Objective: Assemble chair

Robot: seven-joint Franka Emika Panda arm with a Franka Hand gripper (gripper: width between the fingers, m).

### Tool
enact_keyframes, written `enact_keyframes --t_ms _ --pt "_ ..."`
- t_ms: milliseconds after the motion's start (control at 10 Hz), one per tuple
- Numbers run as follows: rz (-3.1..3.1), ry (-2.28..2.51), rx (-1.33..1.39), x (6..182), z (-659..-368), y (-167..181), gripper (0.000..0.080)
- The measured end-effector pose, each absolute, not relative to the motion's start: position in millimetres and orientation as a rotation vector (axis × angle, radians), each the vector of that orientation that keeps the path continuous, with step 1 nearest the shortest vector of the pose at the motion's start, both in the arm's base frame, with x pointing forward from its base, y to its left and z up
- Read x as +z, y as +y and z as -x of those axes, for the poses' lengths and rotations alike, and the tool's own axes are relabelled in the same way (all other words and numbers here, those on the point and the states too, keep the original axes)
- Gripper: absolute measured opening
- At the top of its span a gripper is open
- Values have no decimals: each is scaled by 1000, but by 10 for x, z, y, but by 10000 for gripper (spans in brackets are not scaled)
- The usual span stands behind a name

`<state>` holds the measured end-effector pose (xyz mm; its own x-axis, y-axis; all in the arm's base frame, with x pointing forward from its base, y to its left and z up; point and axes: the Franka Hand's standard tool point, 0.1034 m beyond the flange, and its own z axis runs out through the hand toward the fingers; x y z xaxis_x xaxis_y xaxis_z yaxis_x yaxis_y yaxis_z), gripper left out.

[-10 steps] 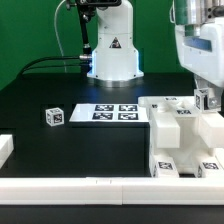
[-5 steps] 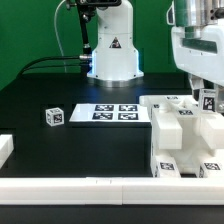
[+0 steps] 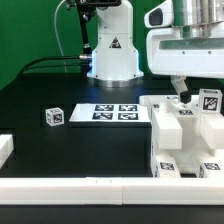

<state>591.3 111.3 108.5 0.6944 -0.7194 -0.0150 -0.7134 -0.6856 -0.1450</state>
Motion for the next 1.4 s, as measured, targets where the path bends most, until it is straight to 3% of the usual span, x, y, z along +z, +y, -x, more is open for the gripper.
enact_keyframes --t_ms 300,400,500,700,1200,1400 --pt "2997 749 -85 1126 -5925 1190 649" --pt "2964 844 -77 1115 -5920 1166 523" --pt "2968 836 -78 1115 -5921 1161 523" --pt "2924 966 -73 1115 -5920 1166 278" --pt "2651 1521 -30 1117 -5935 1143 279" --pt "2298 2018 18 1113 -5928 1210 279"
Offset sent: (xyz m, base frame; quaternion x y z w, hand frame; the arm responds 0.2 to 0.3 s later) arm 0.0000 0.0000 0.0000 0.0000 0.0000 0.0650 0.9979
